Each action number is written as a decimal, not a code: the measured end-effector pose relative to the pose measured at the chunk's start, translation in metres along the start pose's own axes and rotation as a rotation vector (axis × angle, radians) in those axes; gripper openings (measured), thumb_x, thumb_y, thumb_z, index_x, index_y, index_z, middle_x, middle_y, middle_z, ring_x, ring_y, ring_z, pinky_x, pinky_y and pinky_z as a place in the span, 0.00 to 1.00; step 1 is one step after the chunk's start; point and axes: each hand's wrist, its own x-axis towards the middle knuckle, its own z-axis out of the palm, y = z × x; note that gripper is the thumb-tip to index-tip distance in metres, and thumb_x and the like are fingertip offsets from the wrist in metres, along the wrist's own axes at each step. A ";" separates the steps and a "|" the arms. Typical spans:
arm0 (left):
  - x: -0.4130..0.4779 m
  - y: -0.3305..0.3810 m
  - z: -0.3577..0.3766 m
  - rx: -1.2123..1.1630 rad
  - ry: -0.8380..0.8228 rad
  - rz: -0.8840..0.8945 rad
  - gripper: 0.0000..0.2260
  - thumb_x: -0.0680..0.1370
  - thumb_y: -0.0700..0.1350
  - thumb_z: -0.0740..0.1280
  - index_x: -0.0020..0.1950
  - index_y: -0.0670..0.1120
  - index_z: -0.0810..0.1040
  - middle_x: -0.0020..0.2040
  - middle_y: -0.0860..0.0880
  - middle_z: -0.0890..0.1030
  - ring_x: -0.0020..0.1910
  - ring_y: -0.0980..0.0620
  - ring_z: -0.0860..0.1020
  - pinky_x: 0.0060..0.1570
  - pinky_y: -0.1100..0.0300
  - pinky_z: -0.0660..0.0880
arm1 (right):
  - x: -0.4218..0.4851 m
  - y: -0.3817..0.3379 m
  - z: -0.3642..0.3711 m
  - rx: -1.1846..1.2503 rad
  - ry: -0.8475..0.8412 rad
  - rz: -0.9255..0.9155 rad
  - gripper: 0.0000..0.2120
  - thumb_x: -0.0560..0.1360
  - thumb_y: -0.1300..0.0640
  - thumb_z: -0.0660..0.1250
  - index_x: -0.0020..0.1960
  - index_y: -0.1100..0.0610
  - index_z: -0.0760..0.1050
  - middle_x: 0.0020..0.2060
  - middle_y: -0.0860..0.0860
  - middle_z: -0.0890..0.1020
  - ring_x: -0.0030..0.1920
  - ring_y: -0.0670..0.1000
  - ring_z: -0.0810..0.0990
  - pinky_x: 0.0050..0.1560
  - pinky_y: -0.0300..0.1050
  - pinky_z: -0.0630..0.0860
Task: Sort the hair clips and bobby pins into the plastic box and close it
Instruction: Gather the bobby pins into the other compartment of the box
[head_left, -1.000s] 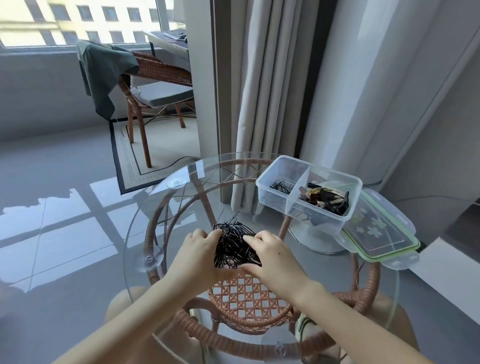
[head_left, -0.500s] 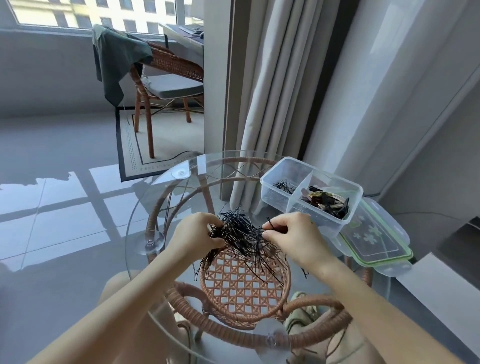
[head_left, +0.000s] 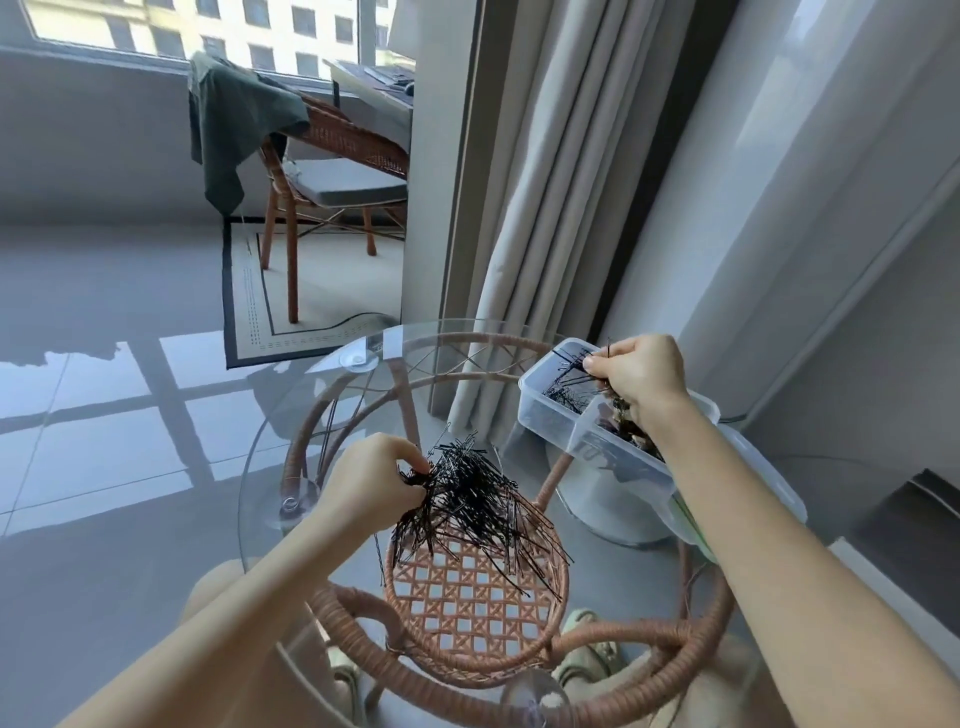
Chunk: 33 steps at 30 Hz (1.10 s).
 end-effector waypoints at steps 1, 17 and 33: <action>0.000 -0.001 0.000 0.000 0.006 0.001 0.09 0.69 0.39 0.71 0.48 0.49 0.81 0.45 0.46 0.80 0.31 0.60 0.73 0.30 0.66 0.70 | 0.012 -0.003 0.005 -0.129 0.039 -0.015 0.03 0.67 0.68 0.71 0.41 0.67 0.80 0.34 0.59 0.82 0.32 0.53 0.81 0.38 0.44 0.80; 0.000 0.000 -0.009 0.003 0.050 0.027 0.09 0.68 0.40 0.70 0.46 0.51 0.82 0.41 0.50 0.79 0.30 0.60 0.70 0.25 0.73 0.61 | 0.034 -0.022 0.040 -0.680 -0.206 -0.074 0.09 0.74 0.65 0.60 0.34 0.63 0.69 0.40 0.61 0.76 0.41 0.59 0.75 0.32 0.44 0.70; 0.009 0.047 -0.044 0.060 0.086 0.092 0.06 0.66 0.43 0.72 0.38 0.54 0.82 0.30 0.57 0.77 0.26 0.54 0.76 0.23 0.67 0.67 | -0.087 0.047 -0.036 -0.392 -0.061 -0.572 0.15 0.75 0.58 0.64 0.30 0.61 0.75 0.22 0.52 0.74 0.25 0.49 0.68 0.32 0.44 0.68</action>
